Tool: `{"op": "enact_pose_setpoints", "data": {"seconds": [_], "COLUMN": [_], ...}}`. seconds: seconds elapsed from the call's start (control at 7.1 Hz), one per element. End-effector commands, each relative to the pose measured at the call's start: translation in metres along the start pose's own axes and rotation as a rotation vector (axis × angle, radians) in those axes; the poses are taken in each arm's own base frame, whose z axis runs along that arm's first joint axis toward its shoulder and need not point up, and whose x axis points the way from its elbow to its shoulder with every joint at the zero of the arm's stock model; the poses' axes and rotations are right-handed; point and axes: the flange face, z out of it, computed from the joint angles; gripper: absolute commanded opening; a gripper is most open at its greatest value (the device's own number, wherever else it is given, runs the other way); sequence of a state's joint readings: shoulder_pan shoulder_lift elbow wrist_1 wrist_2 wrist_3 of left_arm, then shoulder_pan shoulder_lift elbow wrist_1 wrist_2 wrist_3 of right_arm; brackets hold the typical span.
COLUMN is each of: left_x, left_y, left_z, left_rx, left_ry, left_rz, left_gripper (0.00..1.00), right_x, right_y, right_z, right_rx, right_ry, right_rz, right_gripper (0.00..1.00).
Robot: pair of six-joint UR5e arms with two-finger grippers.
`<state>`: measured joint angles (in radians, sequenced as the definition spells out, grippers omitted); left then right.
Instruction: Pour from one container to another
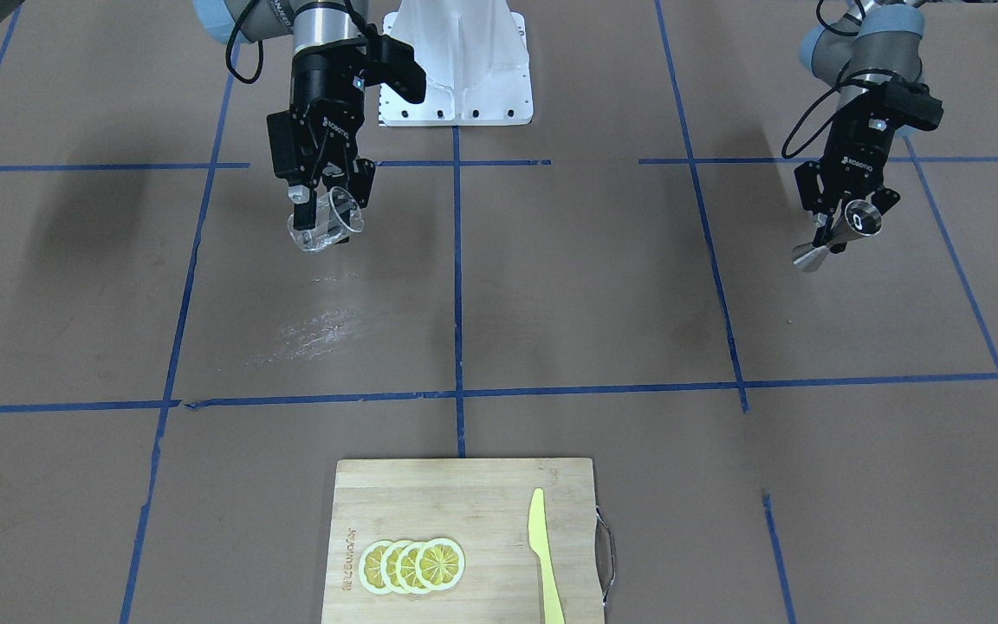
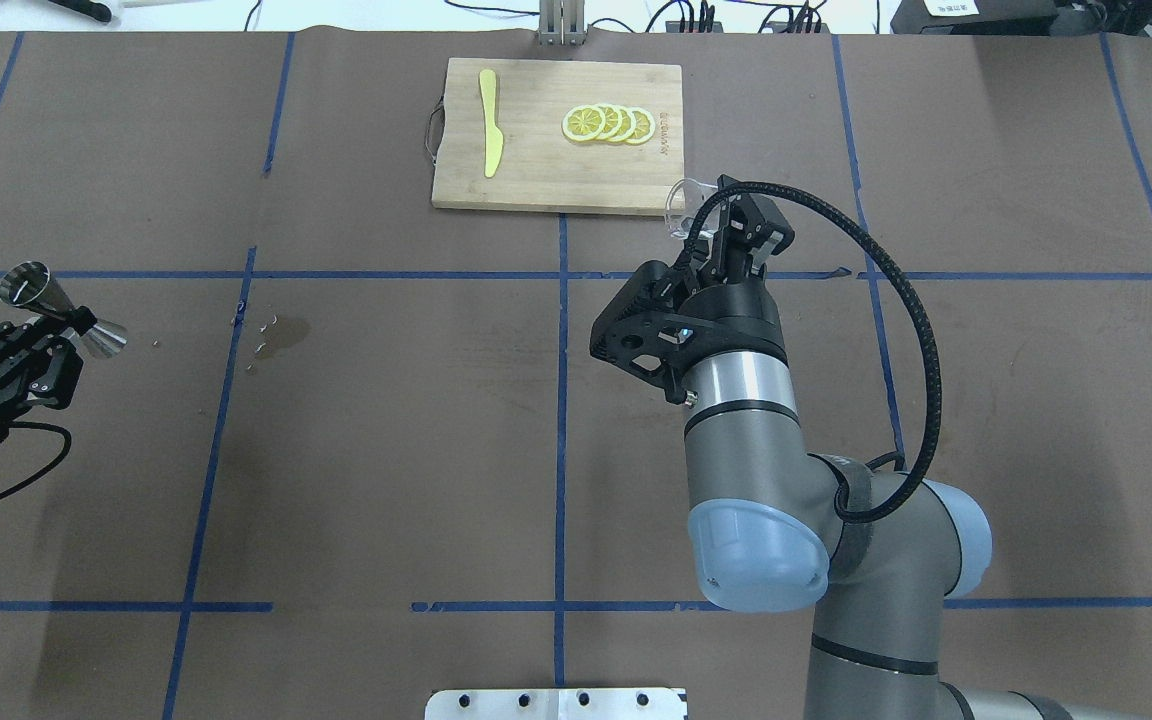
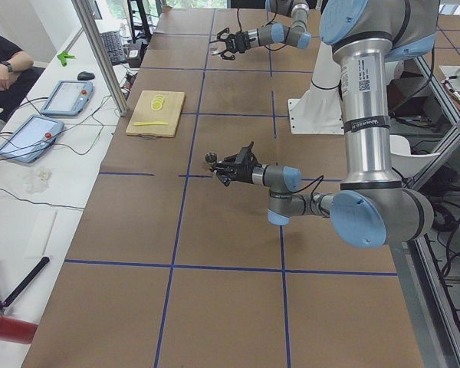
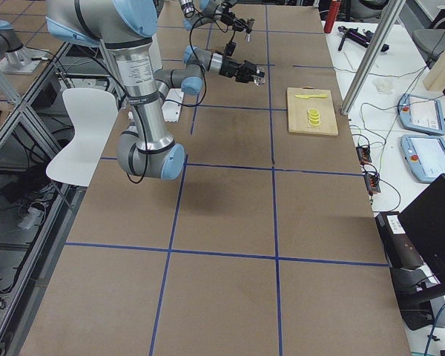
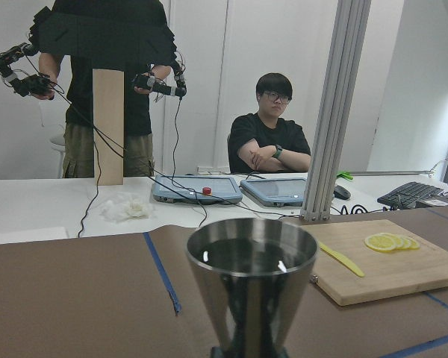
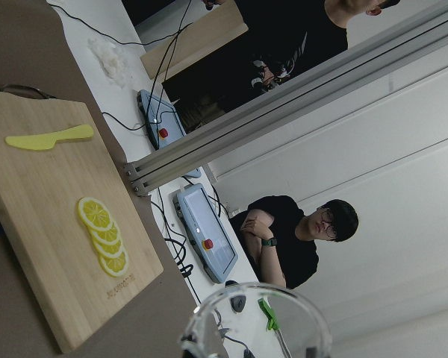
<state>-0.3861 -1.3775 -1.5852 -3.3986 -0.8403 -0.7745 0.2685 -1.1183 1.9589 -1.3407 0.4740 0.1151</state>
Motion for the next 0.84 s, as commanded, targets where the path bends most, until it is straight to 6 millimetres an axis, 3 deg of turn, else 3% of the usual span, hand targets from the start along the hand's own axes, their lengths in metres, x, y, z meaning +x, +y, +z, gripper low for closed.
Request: {"op": "enact_pose_setpoints", "data": {"seconds": [0.0, 0.28, 0.7], "left_x": [0.009, 0.027, 0.027], "left_y": [0.013, 0.028, 0.050], "left_z": [-0.004, -0.005, -0.001], "left_rx": [0.035, 0.081, 0.065], "left_ry": [-0.043, -0.088, -0.110], "left_rz": [-0.018, -0.054, -0.006], "left_gripper": [0.00, 0.00, 0.00], "right_x": [0.000, 0.000, 0.000], "right_y": [0.000, 0.000, 0.000], "right_z": [0.000, 0.000, 0.000], "right_rx": [0.000, 0.000, 0.001], "right_ry": [0.000, 0.000, 0.000], "right_rz": [0.000, 0.000, 0.001], "right_gripper": [0.00, 0.00, 0.00]}}
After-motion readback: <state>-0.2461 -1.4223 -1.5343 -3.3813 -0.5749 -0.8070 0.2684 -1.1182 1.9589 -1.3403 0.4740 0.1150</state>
